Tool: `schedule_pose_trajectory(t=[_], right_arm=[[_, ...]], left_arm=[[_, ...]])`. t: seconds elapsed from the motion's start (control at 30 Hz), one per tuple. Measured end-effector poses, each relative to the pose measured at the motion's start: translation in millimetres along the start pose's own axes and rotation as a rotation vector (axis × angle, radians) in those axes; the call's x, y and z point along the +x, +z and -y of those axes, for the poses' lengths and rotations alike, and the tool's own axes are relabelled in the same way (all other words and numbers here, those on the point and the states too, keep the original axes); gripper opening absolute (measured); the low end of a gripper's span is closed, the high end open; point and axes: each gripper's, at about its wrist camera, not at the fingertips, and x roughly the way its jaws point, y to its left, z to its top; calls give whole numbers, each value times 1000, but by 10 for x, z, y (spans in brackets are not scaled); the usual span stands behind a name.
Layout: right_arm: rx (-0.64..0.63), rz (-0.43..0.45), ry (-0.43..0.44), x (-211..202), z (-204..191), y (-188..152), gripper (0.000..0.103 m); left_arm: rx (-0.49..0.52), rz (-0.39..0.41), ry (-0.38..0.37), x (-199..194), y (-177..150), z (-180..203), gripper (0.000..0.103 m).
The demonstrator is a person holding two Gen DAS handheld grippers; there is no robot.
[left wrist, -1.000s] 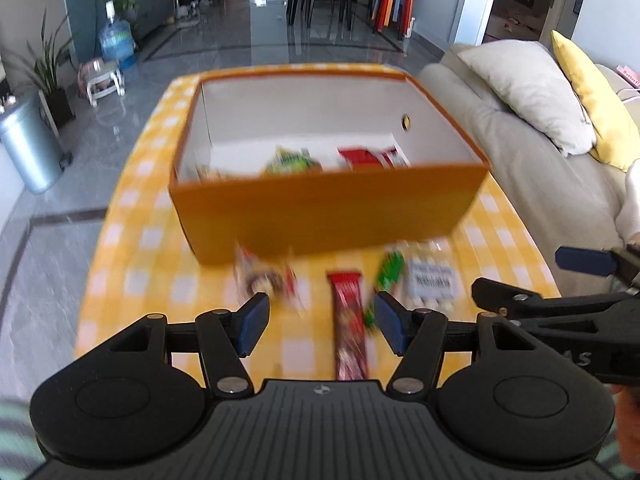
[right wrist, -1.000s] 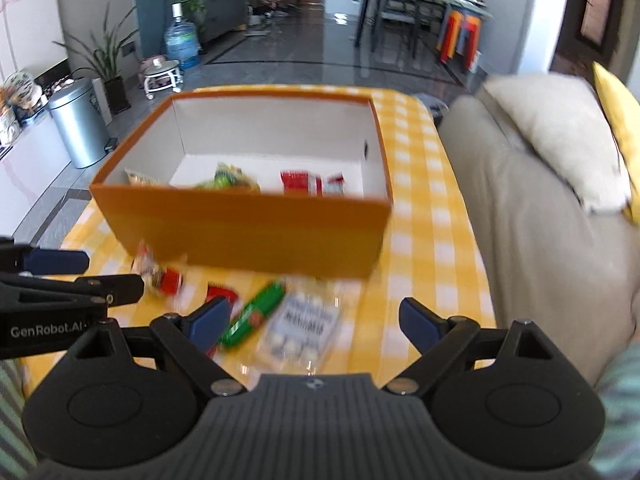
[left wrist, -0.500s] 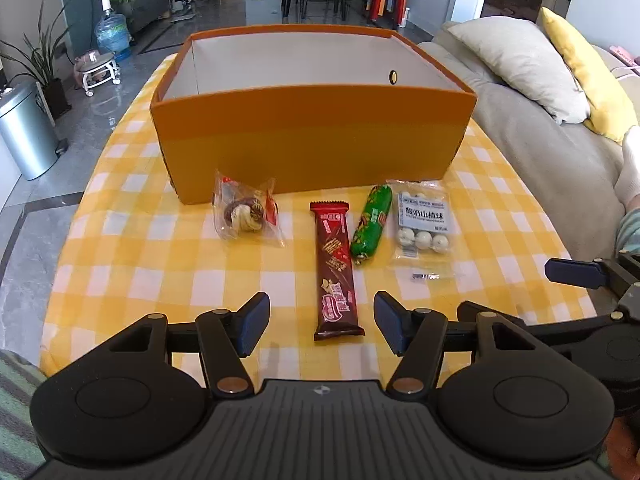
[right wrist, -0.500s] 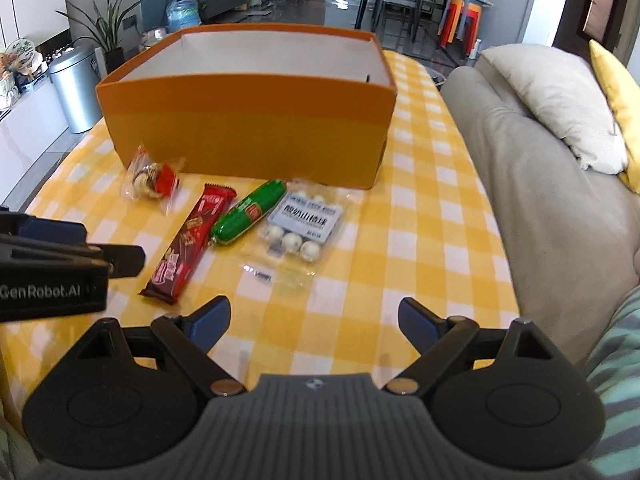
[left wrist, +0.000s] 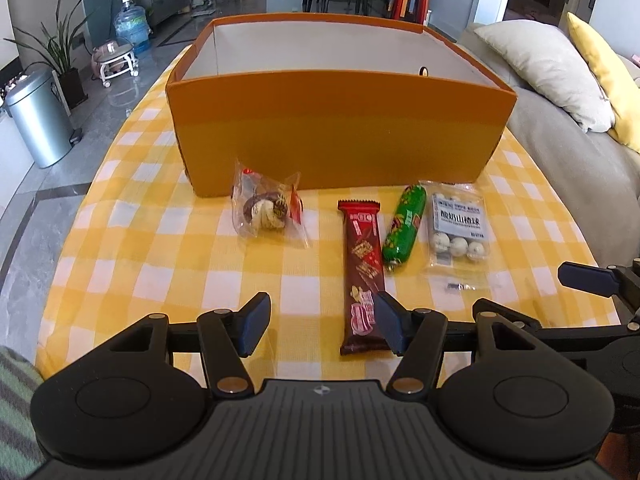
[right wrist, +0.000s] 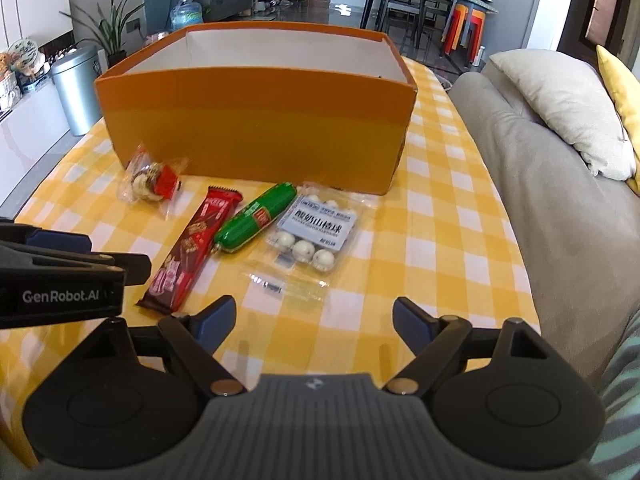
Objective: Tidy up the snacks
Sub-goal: 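Grasp the brown chocolate bar with the left tool while the right tool grasps the yogurt ball pack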
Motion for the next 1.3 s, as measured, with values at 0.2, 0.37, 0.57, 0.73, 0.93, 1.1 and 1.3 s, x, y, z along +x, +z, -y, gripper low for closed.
schedule_pose_trajectory(t=[0.2, 0.37, 0.57, 0.73, 0.93, 1.1, 1.3], right_arm=[[36, 30, 20, 43, 52, 46, 81], [79, 42, 28, 109, 105, 113, 77], [123, 32, 32, 237, 169, 194, 71], [201, -11, 76, 381, 289, 266, 70], [246, -51, 69, 526, 339, 310, 72], [262, -58, 81, 606, 337, 358, 73], [232, -77, 69, 723, 236, 396, 77]], left_arm=[[-4, 21, -35, 50, 41, -51, 69], [-24, 34, -69, 106, 95, -88, 67], [2, 23, -109, 204, 138, -31, 63], [41, 4, -107, 346, 150, 69, 58], [72, -20, -97, 460, 152, 118, 56], [153, -21, -63, 515, 111, 220, 55], [166, -2, -37, 575, 141, 241, 47]])
